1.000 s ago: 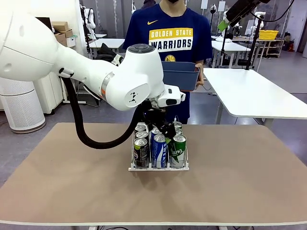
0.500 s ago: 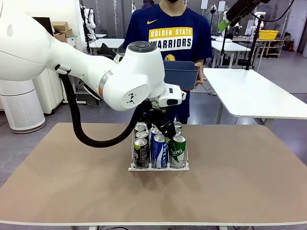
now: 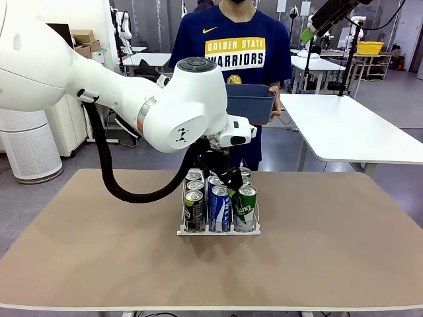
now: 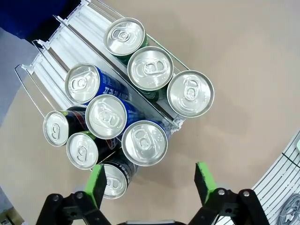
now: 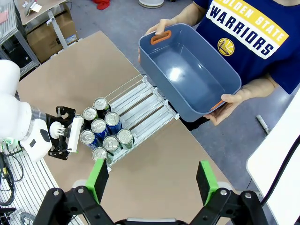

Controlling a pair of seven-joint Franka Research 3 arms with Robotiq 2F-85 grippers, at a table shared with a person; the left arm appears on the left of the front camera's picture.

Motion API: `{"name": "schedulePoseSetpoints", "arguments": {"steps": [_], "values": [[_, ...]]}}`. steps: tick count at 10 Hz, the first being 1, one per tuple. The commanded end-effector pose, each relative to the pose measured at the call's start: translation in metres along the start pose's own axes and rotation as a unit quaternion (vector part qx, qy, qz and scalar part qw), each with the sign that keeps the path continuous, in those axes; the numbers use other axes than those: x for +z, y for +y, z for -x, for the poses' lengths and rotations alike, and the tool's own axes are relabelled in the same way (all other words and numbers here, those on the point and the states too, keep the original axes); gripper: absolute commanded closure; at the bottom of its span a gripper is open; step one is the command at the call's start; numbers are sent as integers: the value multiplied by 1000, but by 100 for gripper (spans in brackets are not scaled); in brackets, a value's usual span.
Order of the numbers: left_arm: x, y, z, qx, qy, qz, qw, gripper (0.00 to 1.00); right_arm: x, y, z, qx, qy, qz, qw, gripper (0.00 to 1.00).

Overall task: Fill the beverage cans into the dispenser.
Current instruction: Place the picked Ionic drink in the line of the Automatic Can Dispenser with the same cans.

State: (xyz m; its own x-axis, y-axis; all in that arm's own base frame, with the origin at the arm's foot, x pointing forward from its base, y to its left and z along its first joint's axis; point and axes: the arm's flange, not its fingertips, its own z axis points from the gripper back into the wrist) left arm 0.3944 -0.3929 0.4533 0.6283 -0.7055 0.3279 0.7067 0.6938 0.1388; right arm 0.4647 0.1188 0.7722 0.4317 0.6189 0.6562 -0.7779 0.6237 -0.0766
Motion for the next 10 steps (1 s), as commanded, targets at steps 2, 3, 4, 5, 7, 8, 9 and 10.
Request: {"name": "schedulePoseSetpoints", "arguments": {"steps": [2, 3, 4, 5, 7, 8, 9, 10], "values": [[0, 3, 0, -1, 0, 7, 1000, 0, 1, 0, 1, 0, -1, 0, 1000, 0], [0, 3, 0, -1, 0, 7, 1000, 0, 1, 0, 1, 0, -1, 0, 1000, 0], [0, 3, 0, -1, 0, 7, 1000, 0, 1, 0, 1, 0, -1, 0, 1000, 0], [0, 3, 0, -1, 0, 7, 1000, 0, 1, 0, 1, 0, -1, 0, 1000, 0], [0, 3, 0, -1, 0, 7, 1000, 0, 1, 0, 1, 0, -1, 0, 1000, 0], [0, 3, 0, -1, 0, 7, 1000, 0, 1, 0, 1, 0, -1, 0, 1000, 0], [0, 3, 0, -1, 0, 7, 1000, 0, 1, 0, 1, 0, -1, 0, 1000, 0], [0, 0, 0, 0, 0, 0, 1000, 0, 1, 0, 1, 0, -1, 0, 1000, 0]]}}
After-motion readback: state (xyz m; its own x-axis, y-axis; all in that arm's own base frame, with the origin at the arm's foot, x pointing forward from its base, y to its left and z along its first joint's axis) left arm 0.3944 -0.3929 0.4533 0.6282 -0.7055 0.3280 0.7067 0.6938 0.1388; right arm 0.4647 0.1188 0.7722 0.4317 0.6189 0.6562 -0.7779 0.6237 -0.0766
